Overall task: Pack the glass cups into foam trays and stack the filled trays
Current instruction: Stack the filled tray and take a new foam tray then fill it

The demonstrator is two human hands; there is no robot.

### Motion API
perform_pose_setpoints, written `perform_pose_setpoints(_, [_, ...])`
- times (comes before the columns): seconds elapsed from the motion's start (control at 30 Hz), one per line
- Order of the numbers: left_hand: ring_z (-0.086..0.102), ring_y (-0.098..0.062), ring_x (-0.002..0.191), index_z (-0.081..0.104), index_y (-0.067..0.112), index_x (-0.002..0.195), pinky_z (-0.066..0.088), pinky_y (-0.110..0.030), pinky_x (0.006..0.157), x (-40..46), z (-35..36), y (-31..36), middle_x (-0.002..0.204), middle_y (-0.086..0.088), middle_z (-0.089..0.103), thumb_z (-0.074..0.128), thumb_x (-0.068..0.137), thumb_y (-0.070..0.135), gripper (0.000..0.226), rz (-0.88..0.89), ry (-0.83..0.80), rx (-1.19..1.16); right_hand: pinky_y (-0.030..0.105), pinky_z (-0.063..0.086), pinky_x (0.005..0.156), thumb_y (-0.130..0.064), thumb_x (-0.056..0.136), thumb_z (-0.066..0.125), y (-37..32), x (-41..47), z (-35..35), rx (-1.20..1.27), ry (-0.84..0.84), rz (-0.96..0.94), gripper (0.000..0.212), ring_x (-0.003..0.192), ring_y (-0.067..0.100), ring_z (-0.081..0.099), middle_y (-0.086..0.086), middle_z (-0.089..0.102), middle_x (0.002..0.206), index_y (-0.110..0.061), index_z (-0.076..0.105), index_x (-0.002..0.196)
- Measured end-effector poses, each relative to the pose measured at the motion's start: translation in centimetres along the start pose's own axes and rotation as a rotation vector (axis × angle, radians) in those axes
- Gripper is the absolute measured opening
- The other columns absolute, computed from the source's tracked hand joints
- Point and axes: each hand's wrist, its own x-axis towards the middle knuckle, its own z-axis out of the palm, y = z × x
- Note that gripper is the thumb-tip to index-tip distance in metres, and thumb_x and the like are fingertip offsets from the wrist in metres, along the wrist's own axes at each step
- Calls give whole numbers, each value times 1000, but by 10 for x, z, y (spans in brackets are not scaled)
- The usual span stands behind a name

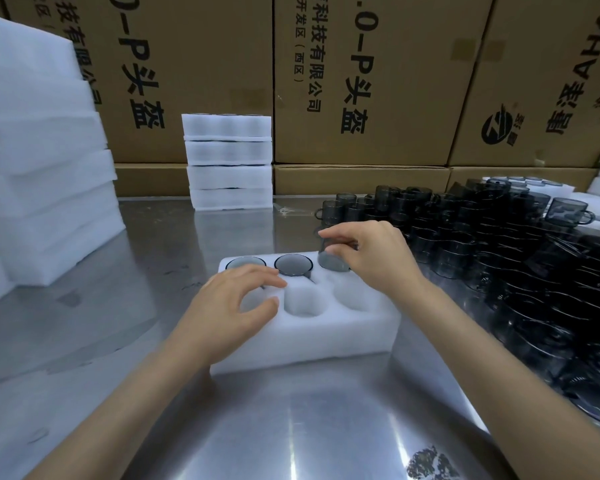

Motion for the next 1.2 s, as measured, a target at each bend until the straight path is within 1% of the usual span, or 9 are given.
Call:
perform_pose_setpoints(0.37, [48,2,118,67,34,105,34,-36,105,-1,0,0,120,25,57,47,75,47,38,2,-5,16,30,47,78,-19,91,59,1,-2,0,-115,-93,-44,28,95,14,61,-16,71,100,-32,67,115])
perform_pose_setpoints(0.47, [48,1,118,67,34,105,33,-36,106,0,0,0,121,24,56,48,77,42,35,-2,-6,28,30,47,77,-19,91,59,3,-4,2,-106,-76,-43,30,94,13,61,-17,71,100,-33,66,117])
perform_pose_setpoints(0.57, [48,1,119,66,35,105,33,-36,106,0,0,0,122,25,56,48,77,42,35,-3,-11,35,29,45,77,-28,93,57,4,-5,2,-110,-69,-52,33,101,12,58,-17,69,105,-35,59,125])
perform_pose_setpoints(0.7, [47,4,117,65,38,105,34,-31,104,1,-1,0,122,27,55,40,71,57,46,5,-19,47,30,43,77,-33,100,40,9,-5,-4,-36,-9,-32,32,104,10,55,-15,67,109,-34,56,128])
perform_pose_setpoints(0.83, [44,7,117,64,37,108,33,-24,103,1,-2,-1,121,29,53,35,71,58,51,32,-25,115,32,46,77,-31,101,38,16,-9,-8,97,126,49,32,90,8,58,-15,69,106,-33,60,124])
perform_pose_setpoints(0.93, [45,5,112,63,35,113,33,-22,102,4,-3,2,119,27,55,38,78,52,46,89,-27,216,34,45,90,-32,100,37,22,-12,-7,137,156,90,33,111,7,56,-14,67,114,-32,60,124])
perform_pose_setpoints(1.07, [41,4,120,56,34,126,24,-11,98,16,3,13,128,29,48,49,85,40,42,174,-50,321,24,37,95,-38,93,28,29,-18,-2,191,109,101,47,122,0,46,-18,58,127,-31,57,129])
perform_pose_setpoints(1.13, [32,2,130,47,34,136,21,-16,105,25,9,20,141,24,40,52,91,38,45,203,-83,348,20,32,95,-40,91,25,32,-19,1,238,74,114,51,124,-2,43,-18,55,131,-31,55,131])
perform_pose_setpoints(1.2, [22,0,138,32,33,146,18,-26,114,36,15,28,152,20,26,50,93,40,56,184,-133,345,19,31,100,-40,90,24,33,-20,4,293,36,125,53,128,-2,41,-17,53,134,-30,53,133])
